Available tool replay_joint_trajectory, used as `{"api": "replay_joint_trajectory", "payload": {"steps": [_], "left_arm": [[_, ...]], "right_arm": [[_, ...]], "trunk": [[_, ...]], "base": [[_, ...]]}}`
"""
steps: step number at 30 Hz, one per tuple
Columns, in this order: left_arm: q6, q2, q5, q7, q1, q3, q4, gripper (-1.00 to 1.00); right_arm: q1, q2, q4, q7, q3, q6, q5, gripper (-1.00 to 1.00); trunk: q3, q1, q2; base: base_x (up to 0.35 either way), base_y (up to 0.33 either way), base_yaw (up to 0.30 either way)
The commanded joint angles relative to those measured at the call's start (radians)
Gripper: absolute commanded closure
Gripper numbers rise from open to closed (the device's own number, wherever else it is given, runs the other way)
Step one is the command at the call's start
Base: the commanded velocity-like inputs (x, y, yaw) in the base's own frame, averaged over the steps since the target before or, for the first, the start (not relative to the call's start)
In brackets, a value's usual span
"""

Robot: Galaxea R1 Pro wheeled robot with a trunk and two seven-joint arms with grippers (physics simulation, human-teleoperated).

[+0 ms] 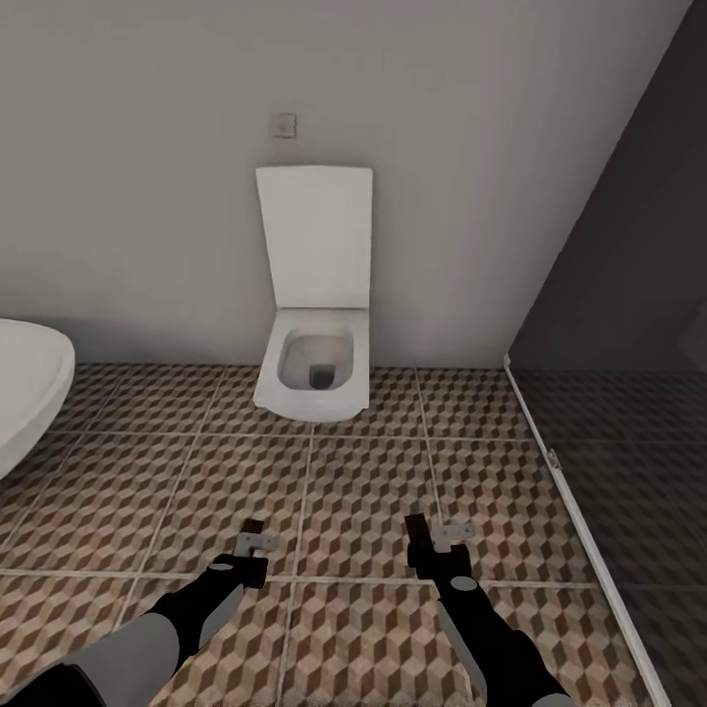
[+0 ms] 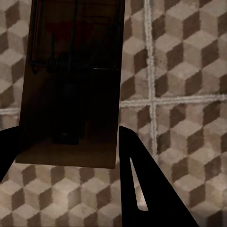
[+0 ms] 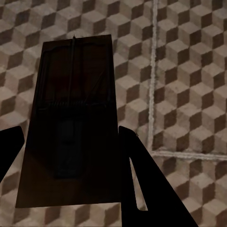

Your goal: Take the four mousetraps from the cabinet in the bathroom and place them on the bathroom floor. Make sure all four end up on the same floor surface, and ensure that at least two of them are either under or directly next to the same bathroom sink.

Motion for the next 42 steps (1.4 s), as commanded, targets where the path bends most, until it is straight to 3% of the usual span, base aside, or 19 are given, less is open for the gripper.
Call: {"api": "replay_joint_trajectory", "payload": {"steps": [1, 25, 34, 42], "left_arm": [[0.007, 0.001, 0.004, 0.010, 0.000, -0.009, -0.004, 1.00], [0.007, 0.001, 0.004, 0.010, 0.000, -0.009, -0.003, 1.00], [0.007, 0.001, 0.004, 0.008, 0.000, -0.009, -0.005, 1.00], [0.005, 0.001, 0.004, 0.008, 0.000, -0.009, -0.005, 1.00]], "right_arm": [[-0.001, -0.001, -0.002, -0.008, 0.004, 0.005, -0.008, 1.00], [-0.001, -0.001, -0.002, -0.008, 0.004, 0.005, -0.008, 1.00], [-0.001, -0.001, -0.002, -0.008, 0.004, 0.001, -0.008, 1.00], [-0.001, -0.006, -0.001, 0.018, 0.004, -0.170, -0.009, 1.00]], "trunk": [[-0.006, 0.004, -0.008], [-0.118, 0.096, -0.176], [-0.132, 0.096, -0.176], [-0.134, 0.096, -0.176]], "base": [[0.000, 0.000, 0.000], [0.000, 0.000, 0.000], [0.000, 0.000, 0.000], [0.000, 0.000, 0.000]]}}
